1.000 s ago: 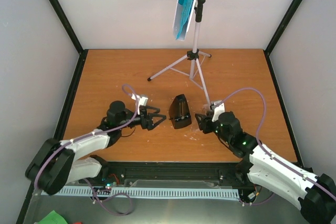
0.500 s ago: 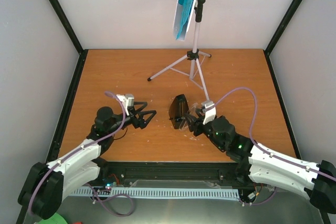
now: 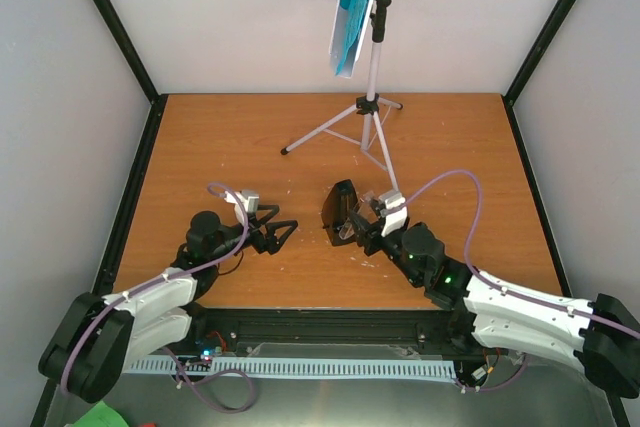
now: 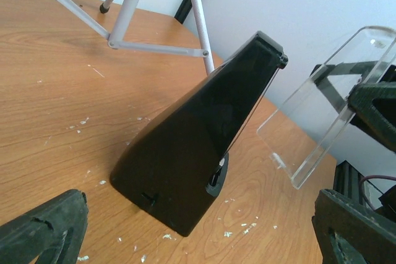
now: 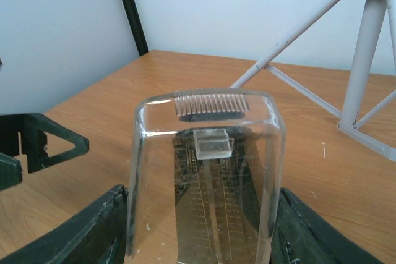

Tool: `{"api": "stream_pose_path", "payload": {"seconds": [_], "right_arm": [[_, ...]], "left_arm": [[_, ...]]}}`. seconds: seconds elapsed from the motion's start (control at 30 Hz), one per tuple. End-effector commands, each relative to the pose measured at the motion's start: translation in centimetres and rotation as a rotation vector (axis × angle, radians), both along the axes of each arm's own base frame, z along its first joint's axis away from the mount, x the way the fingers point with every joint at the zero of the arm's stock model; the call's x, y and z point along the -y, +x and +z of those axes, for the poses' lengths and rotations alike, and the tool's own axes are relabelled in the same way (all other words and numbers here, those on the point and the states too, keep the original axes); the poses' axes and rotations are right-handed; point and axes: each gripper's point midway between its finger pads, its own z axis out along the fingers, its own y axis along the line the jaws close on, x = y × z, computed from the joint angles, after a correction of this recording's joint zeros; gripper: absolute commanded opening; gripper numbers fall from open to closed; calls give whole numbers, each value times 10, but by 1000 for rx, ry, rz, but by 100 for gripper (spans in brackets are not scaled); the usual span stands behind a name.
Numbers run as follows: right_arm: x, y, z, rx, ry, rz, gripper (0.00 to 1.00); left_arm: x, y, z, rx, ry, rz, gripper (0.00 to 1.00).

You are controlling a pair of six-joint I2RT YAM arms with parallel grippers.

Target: Pack up the instrument practice props

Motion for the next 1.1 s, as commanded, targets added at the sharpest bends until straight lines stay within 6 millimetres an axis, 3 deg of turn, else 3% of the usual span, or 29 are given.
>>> {"api": "stream_pose_path", "payload": {"seconds": [0.0,0.2,0.6,1.07], "right_arm": [[-2,3,4,51,2,-14,48],[2,3,-5,95,11,-27,48],[-12,12,-18,103,-14,-29,46],[-20,14,-22,148,-63,-182,45]], "left_arm": [[-3,1,12,86,-11,18,100],[-10,-1,16,119,-18,55,99],[-23,-9,32,199,-47,113,100],[-25,-10,34,208,-41,120,100]]}}
